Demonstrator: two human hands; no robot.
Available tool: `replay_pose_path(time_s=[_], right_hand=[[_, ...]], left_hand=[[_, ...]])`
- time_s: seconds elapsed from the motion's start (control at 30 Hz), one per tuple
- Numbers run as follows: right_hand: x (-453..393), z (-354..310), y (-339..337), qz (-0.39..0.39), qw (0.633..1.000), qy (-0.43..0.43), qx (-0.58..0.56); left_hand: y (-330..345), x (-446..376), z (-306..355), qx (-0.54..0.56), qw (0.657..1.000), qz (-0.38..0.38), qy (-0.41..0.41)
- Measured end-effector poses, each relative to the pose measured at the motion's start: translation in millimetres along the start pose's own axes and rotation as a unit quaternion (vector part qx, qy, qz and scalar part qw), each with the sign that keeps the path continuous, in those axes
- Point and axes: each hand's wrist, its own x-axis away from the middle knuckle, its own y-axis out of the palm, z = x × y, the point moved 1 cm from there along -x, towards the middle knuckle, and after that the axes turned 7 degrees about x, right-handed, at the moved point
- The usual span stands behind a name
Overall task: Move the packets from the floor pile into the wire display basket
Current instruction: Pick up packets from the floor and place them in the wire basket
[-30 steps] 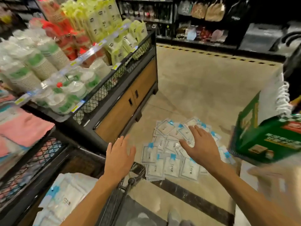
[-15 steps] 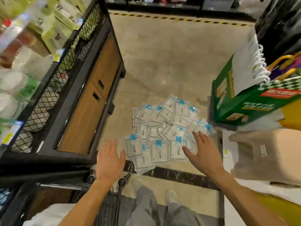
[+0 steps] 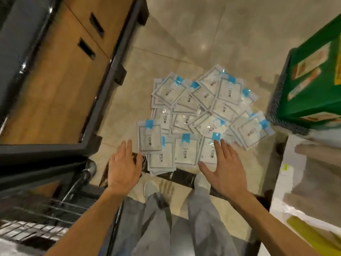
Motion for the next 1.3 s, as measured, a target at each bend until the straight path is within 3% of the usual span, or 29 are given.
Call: replay_pose_path(time_s=[0.5, 0.73, 0.87, 0.97, 1.13, 1.3], right_hand=[[-177, -18, 376, -0.069, 0.996, -0.008, -0.051], [-227, -42, 496, -0.026, 0.999, 0.016, -0.042], [-239, -54, 538, 0.012, 0.996, 0.056, -0.073], [-236, -55, 554, 0.077, 0.989, 0.041, -0.122], [-241, -53, 551, 0.084, 0.97, 0.066, -0.22], [-243, -44, 523, 0.06, 0.924, 0.124, -0.356]], left_hand=[[291, -212, -146, 0.054, 0.995, -0.014, -0.084], [372, -307, -197, 0.106, 0.988, -0.006, -0.115], [394, -335, -206, 0.095, 0.988, 0.064, -0.108], [397, -346, -209, 0.18, 0.969, 0.109, -0.128], [391, -356, -217, 0.337, 0.92, 0.074, -0.184], [383, -340, -214, 0.47, 0.867, 0.048, -0.158]])
